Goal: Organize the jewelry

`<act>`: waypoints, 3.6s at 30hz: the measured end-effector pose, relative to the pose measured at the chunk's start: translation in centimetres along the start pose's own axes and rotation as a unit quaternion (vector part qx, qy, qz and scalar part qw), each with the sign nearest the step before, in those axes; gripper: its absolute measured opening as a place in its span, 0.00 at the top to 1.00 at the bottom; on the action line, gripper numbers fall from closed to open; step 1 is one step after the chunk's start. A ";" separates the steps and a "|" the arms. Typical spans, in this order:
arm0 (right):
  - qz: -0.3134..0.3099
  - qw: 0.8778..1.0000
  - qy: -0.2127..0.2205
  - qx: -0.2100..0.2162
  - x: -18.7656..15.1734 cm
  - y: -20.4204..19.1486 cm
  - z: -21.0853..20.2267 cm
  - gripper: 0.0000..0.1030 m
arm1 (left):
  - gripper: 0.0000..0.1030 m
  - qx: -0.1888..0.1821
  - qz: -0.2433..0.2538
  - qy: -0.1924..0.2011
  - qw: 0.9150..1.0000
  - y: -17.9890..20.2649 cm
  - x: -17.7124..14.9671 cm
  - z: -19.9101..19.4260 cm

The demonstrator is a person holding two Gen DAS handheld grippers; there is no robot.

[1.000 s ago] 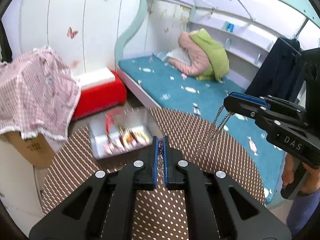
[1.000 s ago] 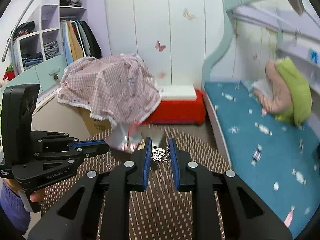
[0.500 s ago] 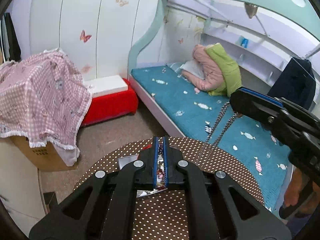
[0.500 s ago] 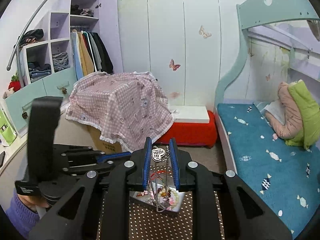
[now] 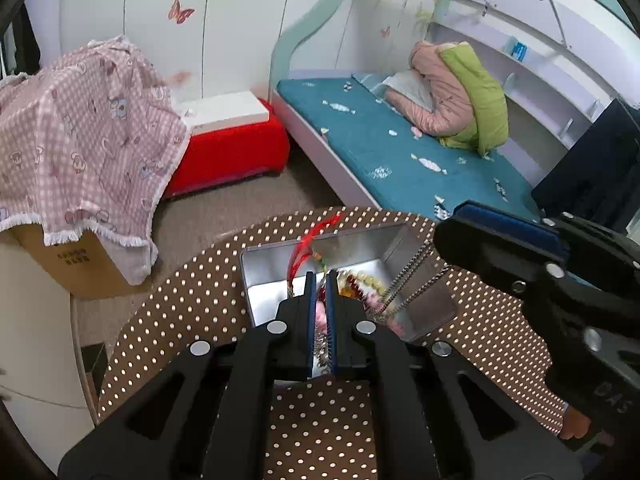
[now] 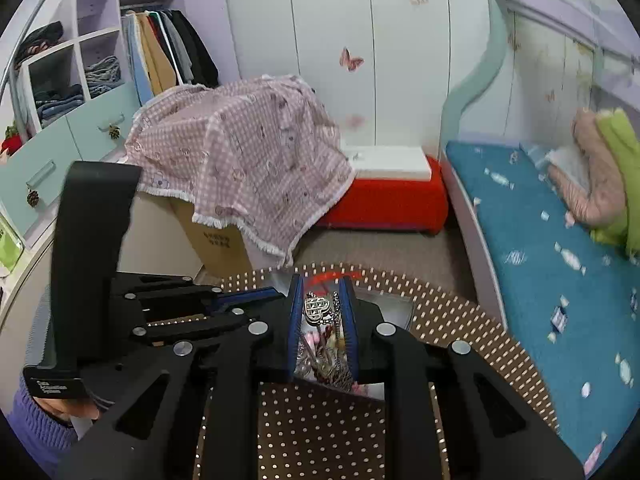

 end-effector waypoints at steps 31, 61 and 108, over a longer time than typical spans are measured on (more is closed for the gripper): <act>0.019 0.989 0.126 -0.075 -6.3 -0.9 -11.9 0.17 | 0.06 0.126 -0.021 0.189 0.974 1.0 -6.9 -14.5; -0.010 0.951 0.279 -0.134 -13.6 -7.9 -24.9 0.07 | 0.05 0.152 0.000 0.361 0.920 9.3 -19.2 -30.8; -0.005 0.951 0.275 -0.139 -13.7 -8.3 -25.1 0.07 | 0.05 0.178 0.003 0.381 0.907 9.1 -19.6 -30.6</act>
Point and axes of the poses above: each gripper's, at about its wrist camera, not at the fingertips, and z roughly the way its jaws point, y to its right, x to its top, the point moved 9 cm from there along z, roughly the way its jaws point, and after that the axes turned 8 degrees about -y, right-handed, at the moved point
